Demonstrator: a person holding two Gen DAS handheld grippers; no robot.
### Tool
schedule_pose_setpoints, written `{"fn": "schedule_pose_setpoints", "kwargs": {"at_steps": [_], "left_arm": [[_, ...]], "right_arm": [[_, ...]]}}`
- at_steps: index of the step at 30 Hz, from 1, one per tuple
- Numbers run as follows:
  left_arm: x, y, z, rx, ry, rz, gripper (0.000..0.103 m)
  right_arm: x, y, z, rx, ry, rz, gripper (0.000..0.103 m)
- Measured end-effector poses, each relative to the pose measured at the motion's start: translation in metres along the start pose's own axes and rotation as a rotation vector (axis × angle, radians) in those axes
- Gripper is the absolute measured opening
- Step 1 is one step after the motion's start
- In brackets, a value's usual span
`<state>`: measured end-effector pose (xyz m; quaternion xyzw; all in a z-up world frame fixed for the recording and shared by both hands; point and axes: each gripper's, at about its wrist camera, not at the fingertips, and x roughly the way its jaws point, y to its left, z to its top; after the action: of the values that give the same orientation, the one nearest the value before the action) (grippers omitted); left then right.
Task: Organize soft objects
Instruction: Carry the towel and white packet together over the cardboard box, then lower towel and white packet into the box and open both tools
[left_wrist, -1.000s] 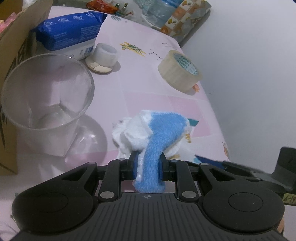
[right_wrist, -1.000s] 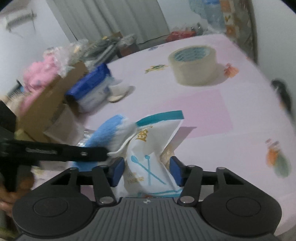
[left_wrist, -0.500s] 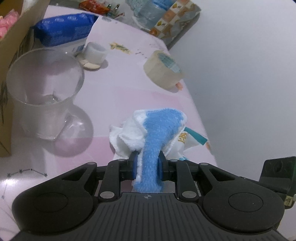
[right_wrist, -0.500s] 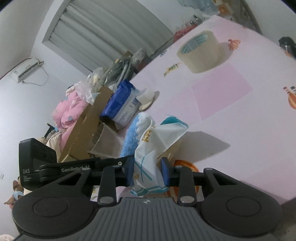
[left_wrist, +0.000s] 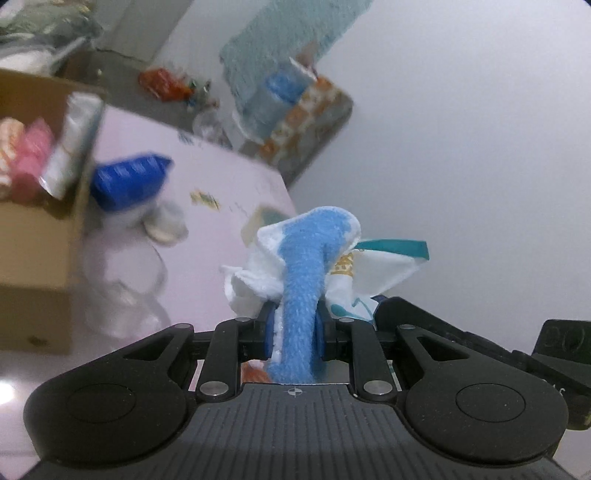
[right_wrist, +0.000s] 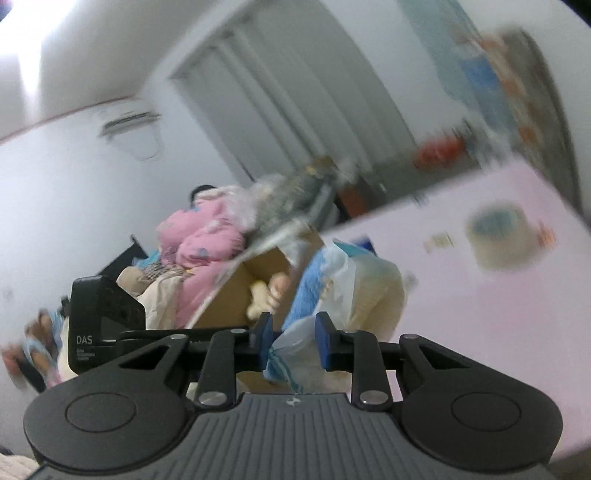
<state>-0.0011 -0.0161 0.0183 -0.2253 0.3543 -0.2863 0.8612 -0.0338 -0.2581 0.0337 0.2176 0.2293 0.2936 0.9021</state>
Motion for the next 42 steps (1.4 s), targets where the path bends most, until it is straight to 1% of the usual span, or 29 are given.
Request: {"fn": "schedule_pose_setpoints", "kwargs": {"at_steps": [2,5,10,13,16,17,19,21,24,26,27,29,31,32,35,38,39,41,42], "left_arm": [[-0.013,0.006,0.007,-0.023,-0.036,0.002,0.019],[-0.026,0.026,0.021,-0.108,-0.066,-0.011,0.019],[-0.060,0.052,0.045,-0.170,-0.173,0.017,0.019],[-0.086,0.067,0.059,-0.186,-0.237,0.062,0.019],[-0.107,0.087,0.074,-0.205,-0.284,0.143,0.019],[-0.110,0.095,0.079,-0.215,-0.288,0.172,0.019],[-0.112,0.115,0.089,-0.242,-0.279,0.238,0.019],[-0.105,0.138,0.098,-0.280,-0.249,0.300,0.019],[-0.089,0.169,0.109,-0.299,-0.196,0.409,0.019],[-0.074,0.189,0.116,-0.285,-0.139,0.478,0.019],[-0.066,0.200,0.119,-0.295,-0.116,0.518,0.019],[-0.058,0.210,0.118,-0.296,-0.091,0.557,0.019],[-0.055,0.208,0.117,-0.267,-0.090,0.592,0.020],[-0.054,0.207,0.117,-0.259,-0.088,0.599,0.020],[-0.059,0.205,0.116,-0.260,-0.073,0.583,0.021],[-0.061,0.201,0.116,-0.264,-0.054,0.589,0.024],[-0.060,0.204,0.117,-0.267,-0.051,0.590,0.027],[-0.059,0.206,0.117,-0.276,-0.049,0.582,0.036],[-0.061,0.206,0.116,-0.283,-0.047,0.568,0.043]], "right_arm": [[0.014,0.012,0.011,-0.034,-0.001,0.029,0.053],[0.039,0.025,0.023,-0.043,0.016,0.075,0.053],[0.083,0.057,0.049,-0.079,0.057,0.178,0.053],[0.117,0.082,0.063,-0.113,0.092,0.239,0.053],[0.158,0.102,0.071,-0.123,0.152,0.289,0.053],[0.175,0.106,0.072,-0.116,0.182,0.302,0.053],[0.210,0.109,0.074,-0.083,0.247,0.314,0.053],[0.247,0.109,0.071,-0.051,0.312,0.304,0.053],[0.302,0.099,0.063,-0.001,0.410,0.263,0.053],[0.335,0.086,0.055,0.050,0.488,0.220,0.053],[0.351,0.082,0.051,0.065,0.528,0.204,0.053],[0.368,0.074,0.041,0.087,0.577,0.161,0.053],[0.378,0.074,0.036,0.070,0.599,0.134,0.053],[0.379,0.072,0.035,0.070,0.606,0.129,0.053],[0.385,0.068,0.035,0.082,0.625,0.130,0.053],[0.390,0.064,0.034,0.101,0.649,0.128,0.053],[0.389,0.062,0.033,0.108,0.654,0.126,0.053],[0.387,0.058,0.034,0.122,0.659,0.123,0.054],[0.387,0.058,0.037,0.127,0.662,0.124,0.054]]}}
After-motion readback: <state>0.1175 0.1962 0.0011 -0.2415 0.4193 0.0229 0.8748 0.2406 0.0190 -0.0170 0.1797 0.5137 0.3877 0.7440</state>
